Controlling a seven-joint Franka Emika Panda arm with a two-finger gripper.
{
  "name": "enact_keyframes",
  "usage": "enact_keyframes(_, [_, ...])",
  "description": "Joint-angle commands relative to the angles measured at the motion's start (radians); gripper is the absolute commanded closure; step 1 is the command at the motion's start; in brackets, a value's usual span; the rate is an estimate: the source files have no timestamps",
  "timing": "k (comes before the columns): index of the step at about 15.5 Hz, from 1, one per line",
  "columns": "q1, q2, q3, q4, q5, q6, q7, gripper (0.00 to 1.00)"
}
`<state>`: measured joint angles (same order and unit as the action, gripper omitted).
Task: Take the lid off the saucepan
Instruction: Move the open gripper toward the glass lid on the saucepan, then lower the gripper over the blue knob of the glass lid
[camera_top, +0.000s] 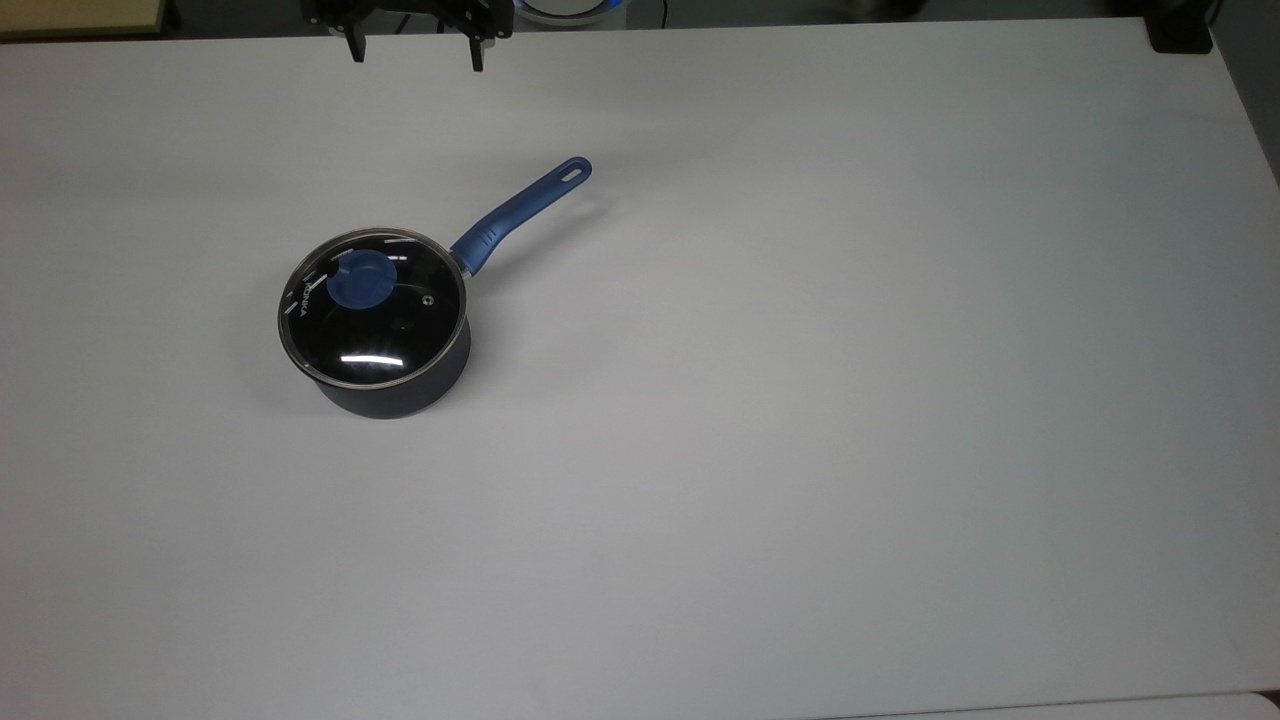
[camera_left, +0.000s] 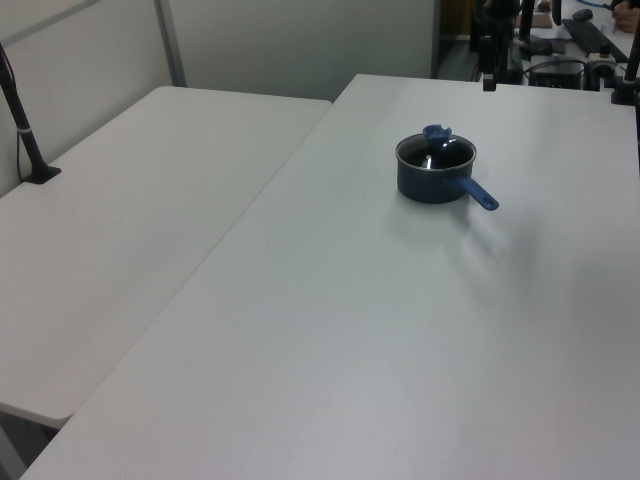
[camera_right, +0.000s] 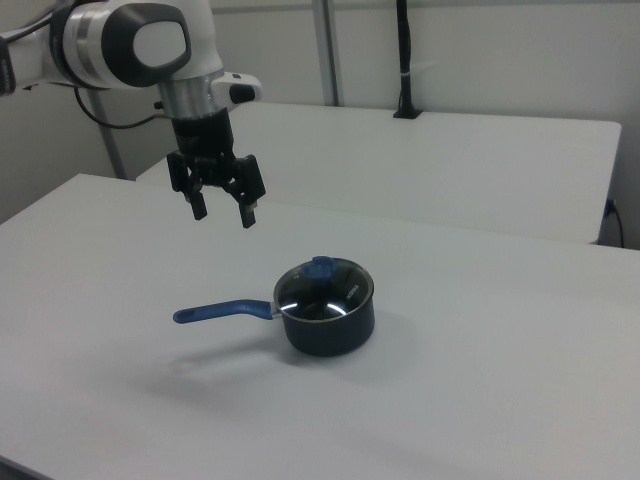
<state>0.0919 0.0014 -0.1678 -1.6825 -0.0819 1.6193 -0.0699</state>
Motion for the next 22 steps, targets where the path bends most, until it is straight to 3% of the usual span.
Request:
enact_keyframes(1, [-0.001,-0.021,-0.004,-0.014,0.001,-0.001,-0.018,0.0])
enact_keyframes(10, [-0.001,0.038,-0.006,-0.002,-0.013,0.131,-0.016,0.0])
enact_keyframes(17, [-0.021,0.089,-0.048,-0.003,-0.01,0.269,-0.08,0.0])
enact_keyframes(20, [-0.038,0.13,-0.071,-0.002,-0.002,0.313,-0.198,0.0])
enact_keyframes(22, [-0.04,0.147,-0.084,-0.002,0.001,0.341,-0.203,0.0])
